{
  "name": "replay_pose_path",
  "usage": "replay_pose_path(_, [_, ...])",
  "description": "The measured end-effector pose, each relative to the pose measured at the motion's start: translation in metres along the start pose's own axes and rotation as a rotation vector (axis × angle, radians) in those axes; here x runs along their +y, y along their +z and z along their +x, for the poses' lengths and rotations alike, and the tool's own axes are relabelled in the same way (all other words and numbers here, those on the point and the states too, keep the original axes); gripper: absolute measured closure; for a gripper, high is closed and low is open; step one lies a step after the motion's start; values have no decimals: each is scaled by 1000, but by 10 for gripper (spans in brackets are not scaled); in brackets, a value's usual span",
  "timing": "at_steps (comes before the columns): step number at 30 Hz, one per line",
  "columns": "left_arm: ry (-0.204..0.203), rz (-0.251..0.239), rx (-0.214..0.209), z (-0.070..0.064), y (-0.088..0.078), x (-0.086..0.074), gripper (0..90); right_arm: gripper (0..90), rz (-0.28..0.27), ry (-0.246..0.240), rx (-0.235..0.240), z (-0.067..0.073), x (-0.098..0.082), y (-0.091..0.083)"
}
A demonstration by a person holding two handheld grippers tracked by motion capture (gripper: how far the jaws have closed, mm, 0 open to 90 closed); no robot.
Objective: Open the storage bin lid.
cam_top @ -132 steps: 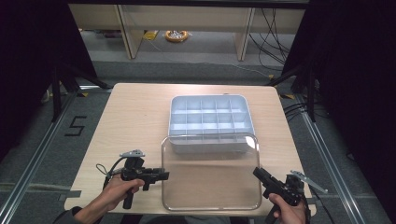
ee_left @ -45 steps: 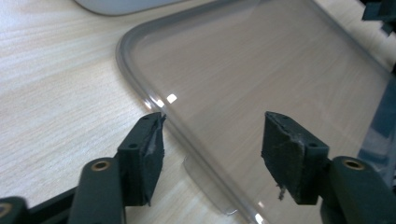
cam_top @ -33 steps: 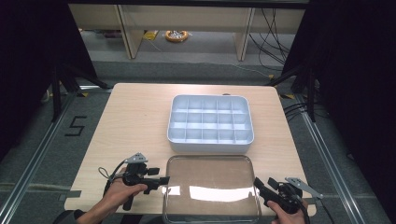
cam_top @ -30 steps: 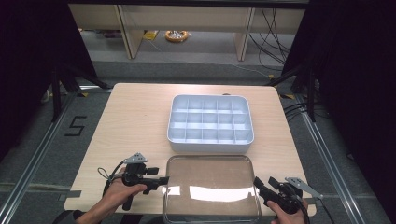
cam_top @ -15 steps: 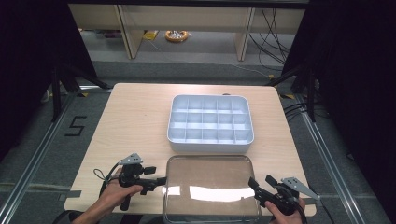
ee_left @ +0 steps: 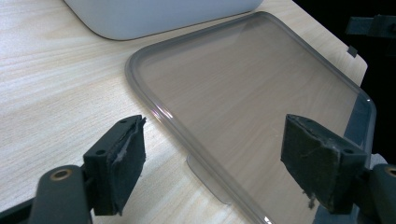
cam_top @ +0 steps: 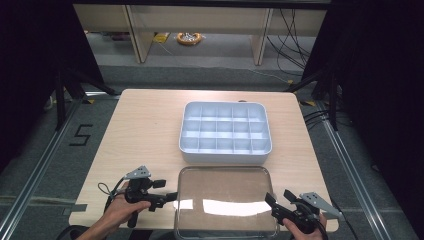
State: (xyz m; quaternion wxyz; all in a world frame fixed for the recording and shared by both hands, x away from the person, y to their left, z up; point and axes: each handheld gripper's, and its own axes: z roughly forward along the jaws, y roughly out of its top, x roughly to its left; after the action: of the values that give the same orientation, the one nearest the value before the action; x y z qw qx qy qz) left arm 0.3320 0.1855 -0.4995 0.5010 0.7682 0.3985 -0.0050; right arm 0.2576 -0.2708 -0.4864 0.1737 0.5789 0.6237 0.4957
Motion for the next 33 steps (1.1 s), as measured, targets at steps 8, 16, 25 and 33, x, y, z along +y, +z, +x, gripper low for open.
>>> replay_pose_path(8, [6, -15, -4, -1, -5, -2, 184, 234, 2, -15, -6, 1, -2, -3])
replay_pose_path(16, [47, -6, 12, -5, -9, -6, 179, 217, 26, -41, -6, 4, -7, -8])
replay_pose_path(25, [73, 25, 12, -10, -12, -12, 186, 185, 28, -48, 0, 6, -14, -12])
replay_pose_path(33, [74, 29, 17, -14, -17, -17, 190, 169, 46, -35, 12, 9, -21, -17])
